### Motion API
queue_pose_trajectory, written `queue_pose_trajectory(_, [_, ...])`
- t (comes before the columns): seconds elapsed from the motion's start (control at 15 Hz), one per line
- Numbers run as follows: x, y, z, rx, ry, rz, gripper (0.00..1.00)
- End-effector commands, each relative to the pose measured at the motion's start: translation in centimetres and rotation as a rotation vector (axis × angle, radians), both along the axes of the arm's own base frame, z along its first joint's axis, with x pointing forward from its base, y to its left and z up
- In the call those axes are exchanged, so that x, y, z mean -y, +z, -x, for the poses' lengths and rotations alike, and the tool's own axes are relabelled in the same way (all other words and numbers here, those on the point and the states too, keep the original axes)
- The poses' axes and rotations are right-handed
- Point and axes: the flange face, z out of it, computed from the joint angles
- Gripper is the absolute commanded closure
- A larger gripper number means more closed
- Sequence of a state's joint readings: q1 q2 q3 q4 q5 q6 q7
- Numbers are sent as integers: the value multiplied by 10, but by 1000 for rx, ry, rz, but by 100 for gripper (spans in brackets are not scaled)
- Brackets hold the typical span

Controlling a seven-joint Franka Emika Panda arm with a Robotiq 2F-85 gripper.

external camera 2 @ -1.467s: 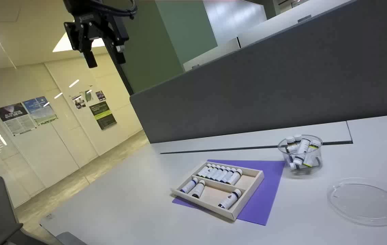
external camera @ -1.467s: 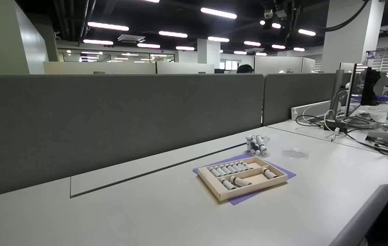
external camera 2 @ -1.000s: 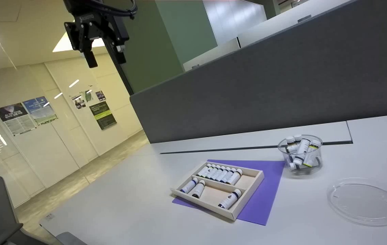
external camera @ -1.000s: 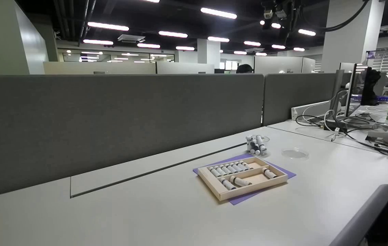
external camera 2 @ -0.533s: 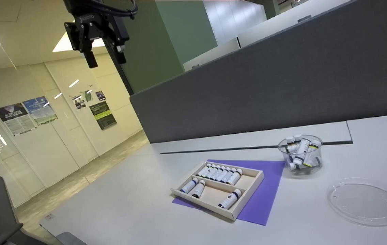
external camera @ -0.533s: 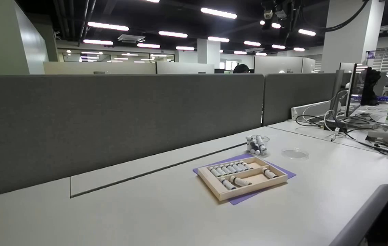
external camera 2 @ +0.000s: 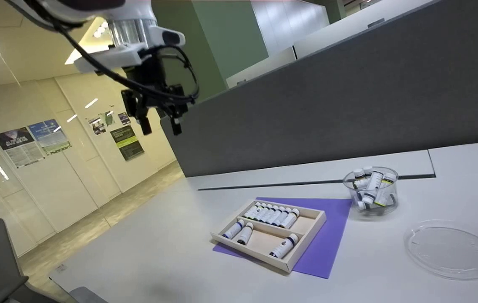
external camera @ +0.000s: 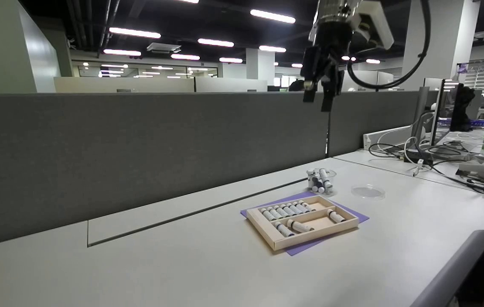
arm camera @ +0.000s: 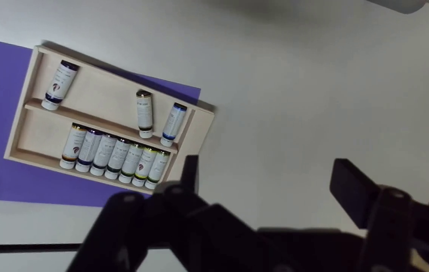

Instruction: Take one bottle from the container and place it on the bottom part of the tray

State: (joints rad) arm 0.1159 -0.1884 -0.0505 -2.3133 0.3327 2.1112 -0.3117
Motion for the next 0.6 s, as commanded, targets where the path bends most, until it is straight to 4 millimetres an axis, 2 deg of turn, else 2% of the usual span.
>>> queue_pose_trajectory(0.0, [12, -64, -35, 9, 11, 91, 42])
queue_pose_trajectory(0.2, [52, -115, -70, 33, 0, 218, 66])
queue_pose_trajectory(0.27, [70, -127, -82, 38, -8, 257, 23])
queue_pose_trajectory(0.33, [87, -136, -94, 40, -21, 291, 27])
queue_pose_trajectory(0.4, [108, -143, -107, 48, -31, 327, 27])
queue_pose_trajectory(0.53, [147, -153, -133, 63, -54, 387, 13])
